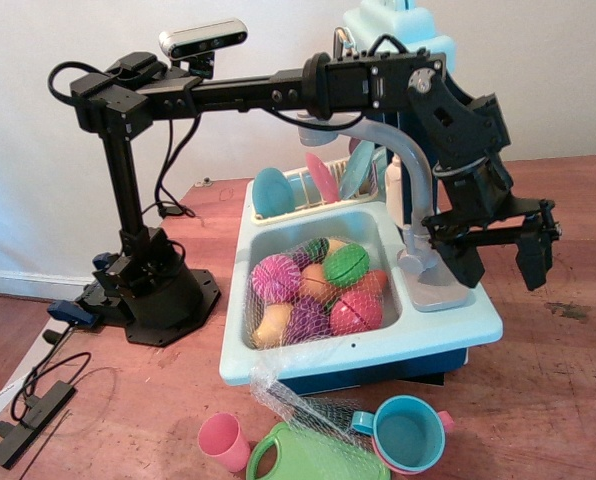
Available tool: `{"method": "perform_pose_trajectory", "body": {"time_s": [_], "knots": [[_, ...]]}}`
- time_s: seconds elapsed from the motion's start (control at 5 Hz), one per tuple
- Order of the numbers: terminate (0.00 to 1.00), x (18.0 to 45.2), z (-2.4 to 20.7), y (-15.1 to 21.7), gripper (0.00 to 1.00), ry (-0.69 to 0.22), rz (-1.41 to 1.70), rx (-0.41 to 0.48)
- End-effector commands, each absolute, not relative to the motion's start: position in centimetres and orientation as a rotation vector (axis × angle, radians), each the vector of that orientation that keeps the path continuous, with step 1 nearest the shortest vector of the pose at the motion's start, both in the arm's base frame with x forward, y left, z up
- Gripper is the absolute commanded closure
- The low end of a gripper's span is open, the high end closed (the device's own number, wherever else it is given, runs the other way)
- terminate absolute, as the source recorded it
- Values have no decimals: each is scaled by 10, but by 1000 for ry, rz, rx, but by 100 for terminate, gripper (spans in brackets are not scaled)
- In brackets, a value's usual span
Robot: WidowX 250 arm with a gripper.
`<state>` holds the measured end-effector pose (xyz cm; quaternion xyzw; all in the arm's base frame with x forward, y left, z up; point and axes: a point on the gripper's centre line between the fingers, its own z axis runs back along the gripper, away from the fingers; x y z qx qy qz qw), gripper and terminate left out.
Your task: Turn lever vertical to front
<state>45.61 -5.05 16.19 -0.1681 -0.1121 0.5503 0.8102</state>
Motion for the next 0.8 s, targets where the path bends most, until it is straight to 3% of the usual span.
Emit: {"method": "perform_pose_trajectory", "body": {"time_s": [0.0, 0.6], "knots": [[0, 448, 196, -44, 0, -332, 1179, -426], [0, 425, 206, -30, 0, -382, 1197, -417]]}}
